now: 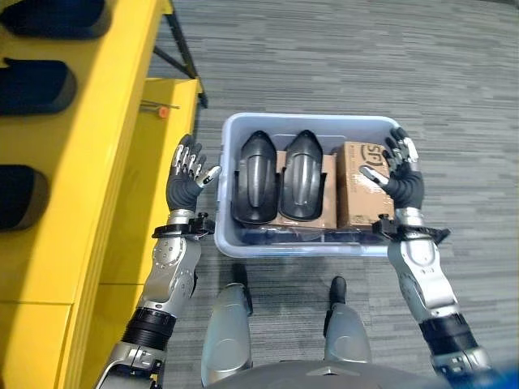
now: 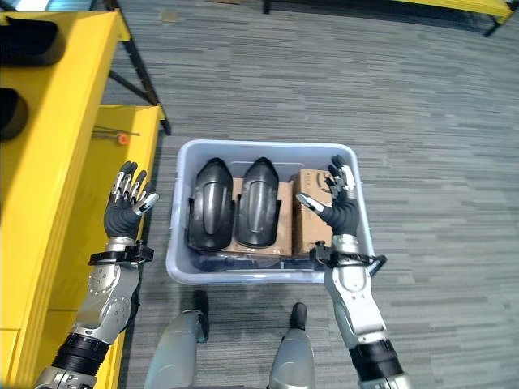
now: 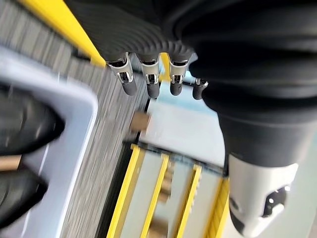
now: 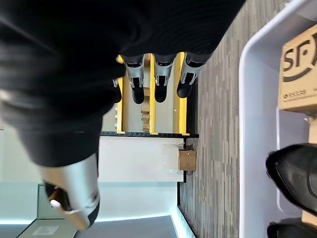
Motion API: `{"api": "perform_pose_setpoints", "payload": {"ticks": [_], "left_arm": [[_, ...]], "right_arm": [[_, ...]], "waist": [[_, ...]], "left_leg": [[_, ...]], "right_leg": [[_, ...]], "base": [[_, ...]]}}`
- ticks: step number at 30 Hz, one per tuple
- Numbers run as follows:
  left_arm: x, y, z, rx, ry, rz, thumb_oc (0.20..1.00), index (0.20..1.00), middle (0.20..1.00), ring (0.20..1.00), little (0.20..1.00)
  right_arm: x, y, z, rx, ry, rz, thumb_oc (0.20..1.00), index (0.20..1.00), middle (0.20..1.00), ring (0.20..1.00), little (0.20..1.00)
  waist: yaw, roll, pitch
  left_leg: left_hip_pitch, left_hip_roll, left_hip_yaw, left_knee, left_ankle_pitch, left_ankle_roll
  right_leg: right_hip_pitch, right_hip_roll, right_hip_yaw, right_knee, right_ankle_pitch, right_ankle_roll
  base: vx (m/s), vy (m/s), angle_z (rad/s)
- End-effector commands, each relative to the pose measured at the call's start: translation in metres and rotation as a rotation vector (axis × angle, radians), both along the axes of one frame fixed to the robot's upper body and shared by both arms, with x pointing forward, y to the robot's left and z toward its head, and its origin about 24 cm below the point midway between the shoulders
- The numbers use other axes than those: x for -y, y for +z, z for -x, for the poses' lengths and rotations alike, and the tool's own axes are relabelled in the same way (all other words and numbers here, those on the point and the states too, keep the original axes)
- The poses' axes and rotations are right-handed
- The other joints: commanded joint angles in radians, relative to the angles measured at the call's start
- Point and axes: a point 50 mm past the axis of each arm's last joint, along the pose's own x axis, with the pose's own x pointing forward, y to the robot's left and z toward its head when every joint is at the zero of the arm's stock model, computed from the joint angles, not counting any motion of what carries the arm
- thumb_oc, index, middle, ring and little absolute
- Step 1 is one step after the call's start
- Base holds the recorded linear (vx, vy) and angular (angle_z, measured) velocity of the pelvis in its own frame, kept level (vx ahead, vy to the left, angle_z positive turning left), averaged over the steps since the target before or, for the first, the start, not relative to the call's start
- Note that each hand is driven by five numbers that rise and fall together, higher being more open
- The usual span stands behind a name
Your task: Move parts from the plastic box to the shelf.
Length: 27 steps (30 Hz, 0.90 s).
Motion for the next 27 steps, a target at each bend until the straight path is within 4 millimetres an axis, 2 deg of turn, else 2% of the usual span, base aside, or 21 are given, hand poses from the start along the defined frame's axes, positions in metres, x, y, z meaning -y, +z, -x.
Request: {"api": "perform_pose_setpoints", "payload": {"ticks": [1, 7, 8, 13, 17, 23, 27], "left_arm": [[0.005, 0.014, 0.006, 0.096, -0.016, 0.009, 1.0, 1.0, 1.0, 1.0, 1.0], [0.013, 0.017, 0.001, 0.102, -0.038, 0.026, 1.0, 1.0, 1.0, 1.0, 1.0], [0.016, 0.019, -0.001, 0.109, -0.051, 0.031, 1.0, 1.0, 1.0, 1.0, 1.0], [0.025, 0.029, -0.008, 0.148, -0.075, 0.037, 1.0, 1.0, 1.0, 1.0, 1.0], [0.029, 0.037, -0.012, 0.174, -0.076, 0.044, 1.0, 1.0, 1.0, 1.0, 1.0], [0.032, 0.039, -0.013, 0.184, -0.079, 0.043, 1.0, 1.0, 1.0, 1.0, 1.0], [0.033, 0.037, -0.013, 0.17, -0.076, 0.043, 1.0, 1.0, 1.0, 1.0, 1.0]], "right_arm": [[0.001, 0.023, -0.008, 0.095, 0.029, -0.023, 1.0, 1.0, 1.0, 1.0, 1.0], [-0.019, 0.022, -0.031, 0.045, 0.067, -0.047, 1.0, 1.0, 1.0, 1.0, 1.0], [-0.027, 0.019, -0.039, 0.017, 0.075, -0.054, 1.0, 1.0, 1.0, 1.0, 1.0], [-0.04, 0.022, -0.063, -0.031, 0.077, 0.027, 1.0, 1.0, 1.0, 1.0, 1.0], [-0.039, 0.024, -0.078, -0.063, 0.029, 0.055, 1.0, 1.0, 1.0, 1.0, 1.0], [-0.031, 0.03, -0.088, -0.077, -0.037, 0.054, 1.0, 1.0, 1.0, 1.0, 1.0], [-0.02, 0.02, -0.097, -0.148, -0.119, 0.058, 1.0, 1.0, 1.0, 1.0, 1.0]], "waist": [[0.014, 0.022, -0.021], [0.023, 0.039, 0.01], [0.031, 0.05, 0.024], [0.057, 0.087, 0.068], [0.069, 0.108, 0.099], [0.081, 0.121, 0.132], [0.093, 0.132, 0.163]], "left_leg": [[0.053, 0.134, -0.039, 0.004, -0.007, -0.068], [0.039, 0.143, -0.042, -0.017, 0.014, -0.077], [0.033, 0.144, -0.045, -0.023, 0.017, -0.078], [0.0, 0.138, -0.056, -0.023, 0.022, -0.081], [-0.037, 0.123, -0.072, -0.014, 0.023, -0.079], [-0.071, 0.108, -0.081, -0.008, 0.023, -0.076], [-0.101, 0.099, -0.079, -0.001, 0.02, -0.068]], "right_leg": [[0.024, -0.029, -0.008, 0.009, 0.051, 0.02], [-0.022, -0.016, -0.006, 0.029, 0.044, 0.012], [-0.041, -0.015, -0.005, 0.041, 0.044, 0.011], [-0.082, -0.017, -0.016, 0.071, 0.034, 0.006], [-0.105, -0.027, -0.02, 0.089, 0.028, 0.002], [-0.132, -0.034, -0.024, 0.098, 0.031, 0.001], [-0.156, -0.034, -0.02, 0.085, 0.046, 0.001]], "base": [[-0.01, -0.034, -0.26], [-0.04, -0.039, -0.1], [-0.04, -0.025, -0.04], [-0.02, -0.013, 0.02], [-0.02, -0.007, 0.2], [-0.01, 0.008, 0.08], [-0.01, 0.014, 0.02]]}}
